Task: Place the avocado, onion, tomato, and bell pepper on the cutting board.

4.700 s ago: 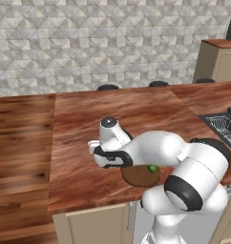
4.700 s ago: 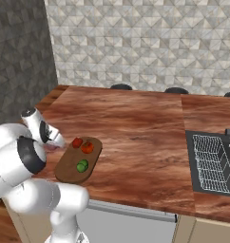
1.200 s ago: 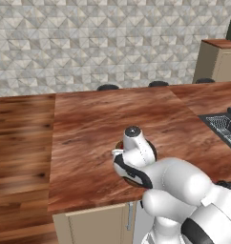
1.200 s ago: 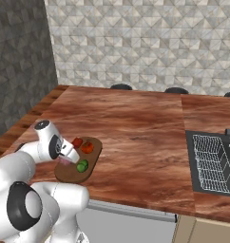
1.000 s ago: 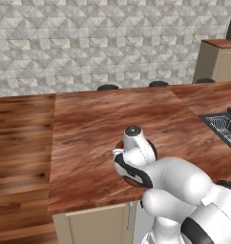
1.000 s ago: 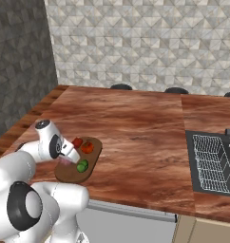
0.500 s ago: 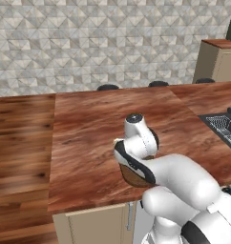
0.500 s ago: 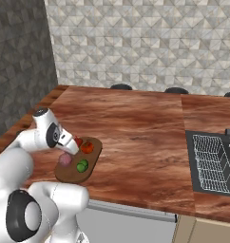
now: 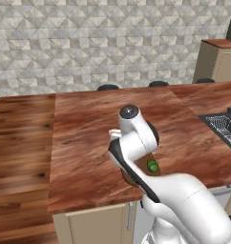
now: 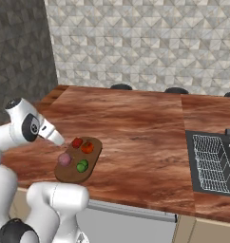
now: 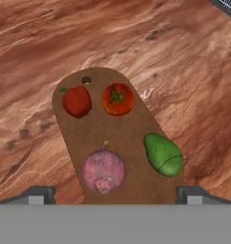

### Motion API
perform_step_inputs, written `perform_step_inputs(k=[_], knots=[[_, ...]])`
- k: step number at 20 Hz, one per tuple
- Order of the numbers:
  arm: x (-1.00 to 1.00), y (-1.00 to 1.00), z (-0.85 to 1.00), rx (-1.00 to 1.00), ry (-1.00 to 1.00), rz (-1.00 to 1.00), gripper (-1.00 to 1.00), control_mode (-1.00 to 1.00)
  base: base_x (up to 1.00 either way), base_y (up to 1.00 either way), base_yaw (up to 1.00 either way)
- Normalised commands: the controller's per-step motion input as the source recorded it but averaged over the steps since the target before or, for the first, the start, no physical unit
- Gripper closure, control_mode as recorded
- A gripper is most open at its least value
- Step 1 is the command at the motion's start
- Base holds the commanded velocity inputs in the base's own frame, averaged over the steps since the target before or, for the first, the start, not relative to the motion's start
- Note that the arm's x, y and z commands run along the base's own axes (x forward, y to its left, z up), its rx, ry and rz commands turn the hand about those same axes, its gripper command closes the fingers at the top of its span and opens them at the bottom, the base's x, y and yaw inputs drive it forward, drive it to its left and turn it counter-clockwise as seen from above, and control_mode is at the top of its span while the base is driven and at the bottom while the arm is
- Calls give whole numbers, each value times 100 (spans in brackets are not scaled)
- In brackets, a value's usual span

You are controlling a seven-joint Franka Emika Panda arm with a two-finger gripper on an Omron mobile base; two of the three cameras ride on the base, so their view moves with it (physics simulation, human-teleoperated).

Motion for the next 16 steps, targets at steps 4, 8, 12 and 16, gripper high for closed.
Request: perform_step_inputs(k=[4, 8, 12, 16], knots=[[-59, 37, 61, -10, -31, -5, -100, -100, 0, 0, 0], [-56, 41, 57, -10, -32, -5, -100, -100, 0, 0, 0], [-47, 43, 58, -11, -31, -4, -100, -100, 0, 0, 0], [-34, 48, 58, -13, -25, -2, -100, -100, 0, 0, 0]])
